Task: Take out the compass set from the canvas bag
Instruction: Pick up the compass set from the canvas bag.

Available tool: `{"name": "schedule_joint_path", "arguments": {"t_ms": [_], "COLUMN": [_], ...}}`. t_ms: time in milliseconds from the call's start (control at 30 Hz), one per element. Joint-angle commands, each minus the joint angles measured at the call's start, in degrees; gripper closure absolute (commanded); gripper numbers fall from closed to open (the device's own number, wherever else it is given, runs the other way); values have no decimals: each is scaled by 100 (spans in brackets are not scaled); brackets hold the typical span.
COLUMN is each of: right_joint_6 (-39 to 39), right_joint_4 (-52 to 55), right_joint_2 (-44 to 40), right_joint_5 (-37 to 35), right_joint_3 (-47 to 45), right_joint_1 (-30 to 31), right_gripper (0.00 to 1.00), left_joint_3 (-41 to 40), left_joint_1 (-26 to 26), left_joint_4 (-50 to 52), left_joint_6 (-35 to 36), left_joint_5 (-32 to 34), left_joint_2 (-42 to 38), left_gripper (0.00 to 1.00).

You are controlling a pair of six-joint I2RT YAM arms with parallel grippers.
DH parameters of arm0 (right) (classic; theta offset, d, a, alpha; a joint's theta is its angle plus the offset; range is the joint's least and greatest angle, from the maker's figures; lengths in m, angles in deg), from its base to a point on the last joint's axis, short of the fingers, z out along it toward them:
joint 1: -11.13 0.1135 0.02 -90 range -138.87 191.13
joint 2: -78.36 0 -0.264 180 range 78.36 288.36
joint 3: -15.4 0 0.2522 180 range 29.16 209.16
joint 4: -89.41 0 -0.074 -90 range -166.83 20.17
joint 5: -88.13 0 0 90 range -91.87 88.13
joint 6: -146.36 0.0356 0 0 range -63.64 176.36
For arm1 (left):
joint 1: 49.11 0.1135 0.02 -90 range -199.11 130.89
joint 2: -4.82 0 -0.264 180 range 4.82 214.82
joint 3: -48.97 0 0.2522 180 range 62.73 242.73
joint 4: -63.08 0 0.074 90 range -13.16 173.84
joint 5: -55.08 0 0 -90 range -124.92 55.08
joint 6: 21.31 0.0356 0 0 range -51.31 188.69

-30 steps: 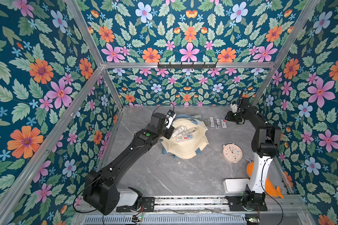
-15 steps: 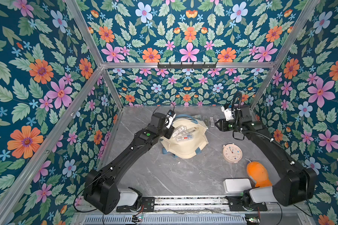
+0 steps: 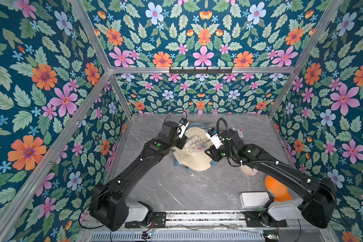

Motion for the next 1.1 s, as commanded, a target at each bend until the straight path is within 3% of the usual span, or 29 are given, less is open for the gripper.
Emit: {"name": "schedule_joint_path", "arguments": {"t_ms": [0,333,533,767,900,967,1067], "right_joint_6": [304,1252,2539,3792,4115,4257,4458], "right_joint_4": [-618,-1192,-488,306,386,428,767], "right_joint_2": [531,1827,2461,3101,3261,3400,3688], "right_joint_5": [-202,-666,-2193,-2978,-2996,-2978,-2898], "right_joint_3": [128,360,920,1572,1741,1875,2271], "right_joint_1": [196,235,323,383,382,382,379], "right_gripper": [55,55,57,50,40,19,10], "left_joint_3": [-7,-36,-109,-151,-166,-184,-208], "left_joint_1": [2,2,2,-6,-7,-7,-7], "left_joint_4": [-75,-92,-140,-171,-178,-189,-207], "left_joint_6": [34,29,1,-16,-28,-25,-24], "left_joint_5": [10,-104,-168,-239,-269,-269,-269], "left_joint_2": [-70,-133,-167,-161,-159,-162,-176], "left_gripper": [100,100,100,100,100,100,100]}}
